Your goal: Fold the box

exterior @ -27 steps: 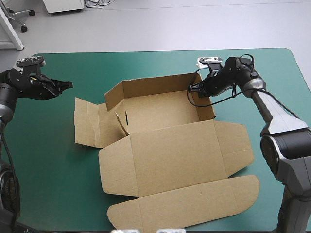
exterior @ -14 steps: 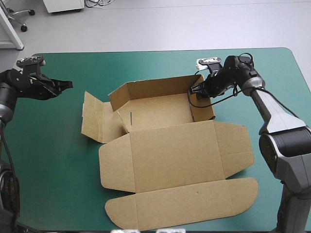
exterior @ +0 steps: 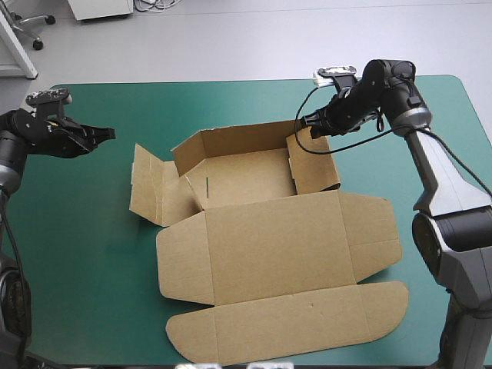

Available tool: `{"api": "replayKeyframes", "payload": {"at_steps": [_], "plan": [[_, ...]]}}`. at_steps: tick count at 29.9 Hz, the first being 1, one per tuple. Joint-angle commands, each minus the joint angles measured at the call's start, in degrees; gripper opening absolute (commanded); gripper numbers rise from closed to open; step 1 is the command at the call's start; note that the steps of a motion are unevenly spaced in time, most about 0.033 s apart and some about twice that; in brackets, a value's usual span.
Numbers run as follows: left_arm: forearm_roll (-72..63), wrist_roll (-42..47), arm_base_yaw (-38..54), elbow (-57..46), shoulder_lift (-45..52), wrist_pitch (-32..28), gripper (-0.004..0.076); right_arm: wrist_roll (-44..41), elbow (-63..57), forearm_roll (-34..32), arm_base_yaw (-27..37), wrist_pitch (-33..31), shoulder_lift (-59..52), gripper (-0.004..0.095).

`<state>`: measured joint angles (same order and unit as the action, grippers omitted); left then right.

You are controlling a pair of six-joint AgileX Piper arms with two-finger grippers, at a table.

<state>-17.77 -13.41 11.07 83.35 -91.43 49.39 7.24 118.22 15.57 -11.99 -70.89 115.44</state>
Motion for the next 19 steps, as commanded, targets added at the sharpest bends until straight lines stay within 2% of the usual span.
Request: {"api": "replayKeyframes", "payload": {"at_steps": [1, 19], "plan": [[-1.21, 0.08, -0.06, 1.5, 2.49, -2.41, -0.0014, -0.46, -0.31, 0.63, 0.21, -0.73, -4.72, 0.0468], [-0.76, -0.14, -0.06, 1.5, 2.49, -2.58, -0.0014, -1.31, -12.64, 1.86, 0.21, -0.73, -11.34, 0.0467]]}}
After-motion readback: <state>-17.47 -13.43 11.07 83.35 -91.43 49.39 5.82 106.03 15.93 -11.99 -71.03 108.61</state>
